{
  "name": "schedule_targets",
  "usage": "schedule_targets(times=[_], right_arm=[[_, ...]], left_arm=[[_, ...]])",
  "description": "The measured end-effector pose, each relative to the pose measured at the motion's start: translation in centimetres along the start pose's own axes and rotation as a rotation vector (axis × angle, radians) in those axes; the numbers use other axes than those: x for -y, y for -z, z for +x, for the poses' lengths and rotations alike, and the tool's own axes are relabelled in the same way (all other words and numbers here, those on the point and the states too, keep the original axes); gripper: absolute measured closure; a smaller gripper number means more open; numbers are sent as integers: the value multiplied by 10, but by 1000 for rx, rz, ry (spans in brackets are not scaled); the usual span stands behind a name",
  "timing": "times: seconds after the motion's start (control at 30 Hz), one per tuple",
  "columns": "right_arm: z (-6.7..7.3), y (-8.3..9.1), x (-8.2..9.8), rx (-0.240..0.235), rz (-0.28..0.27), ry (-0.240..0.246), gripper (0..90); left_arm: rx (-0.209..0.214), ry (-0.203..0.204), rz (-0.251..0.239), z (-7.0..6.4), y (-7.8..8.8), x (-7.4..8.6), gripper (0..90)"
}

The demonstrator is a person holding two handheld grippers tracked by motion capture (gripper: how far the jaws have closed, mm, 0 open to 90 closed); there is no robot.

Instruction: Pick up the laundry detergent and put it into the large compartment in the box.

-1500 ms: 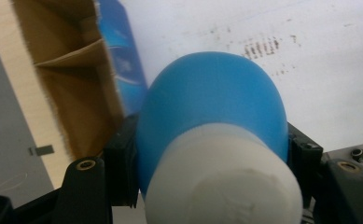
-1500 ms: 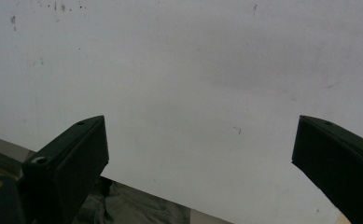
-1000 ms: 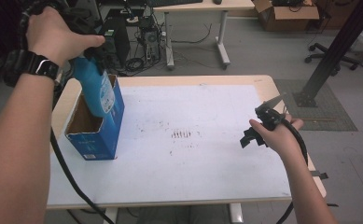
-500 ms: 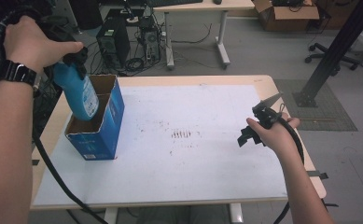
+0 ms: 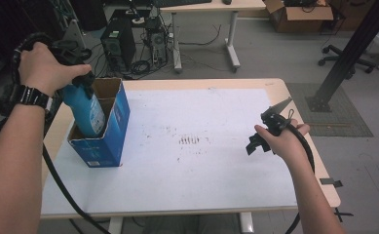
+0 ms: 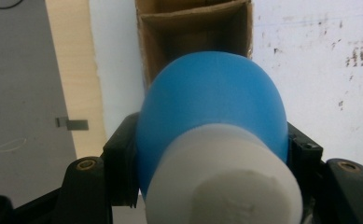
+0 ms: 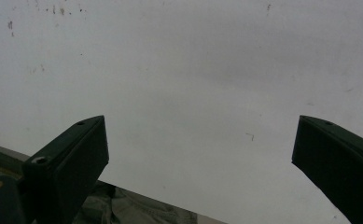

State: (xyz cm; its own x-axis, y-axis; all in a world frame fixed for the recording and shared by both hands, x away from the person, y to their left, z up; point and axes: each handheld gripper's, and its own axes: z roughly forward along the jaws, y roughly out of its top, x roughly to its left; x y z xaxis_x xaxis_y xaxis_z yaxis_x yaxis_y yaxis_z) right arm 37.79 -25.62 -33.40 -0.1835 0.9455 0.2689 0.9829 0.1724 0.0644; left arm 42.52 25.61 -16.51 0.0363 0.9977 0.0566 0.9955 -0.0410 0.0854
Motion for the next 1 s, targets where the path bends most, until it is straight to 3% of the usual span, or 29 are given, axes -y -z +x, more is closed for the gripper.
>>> schedule_targets(times=[0.43, 1.0], right_arm=[[5, -5, -1, 5, 13, 8, 37], [6, -14, -3, 9, 26, 11, 37]], left_arm=[[19, -9, 45, 0, -50, 0, 375], [26, -13, 84, 1, -91, 1, 375]])
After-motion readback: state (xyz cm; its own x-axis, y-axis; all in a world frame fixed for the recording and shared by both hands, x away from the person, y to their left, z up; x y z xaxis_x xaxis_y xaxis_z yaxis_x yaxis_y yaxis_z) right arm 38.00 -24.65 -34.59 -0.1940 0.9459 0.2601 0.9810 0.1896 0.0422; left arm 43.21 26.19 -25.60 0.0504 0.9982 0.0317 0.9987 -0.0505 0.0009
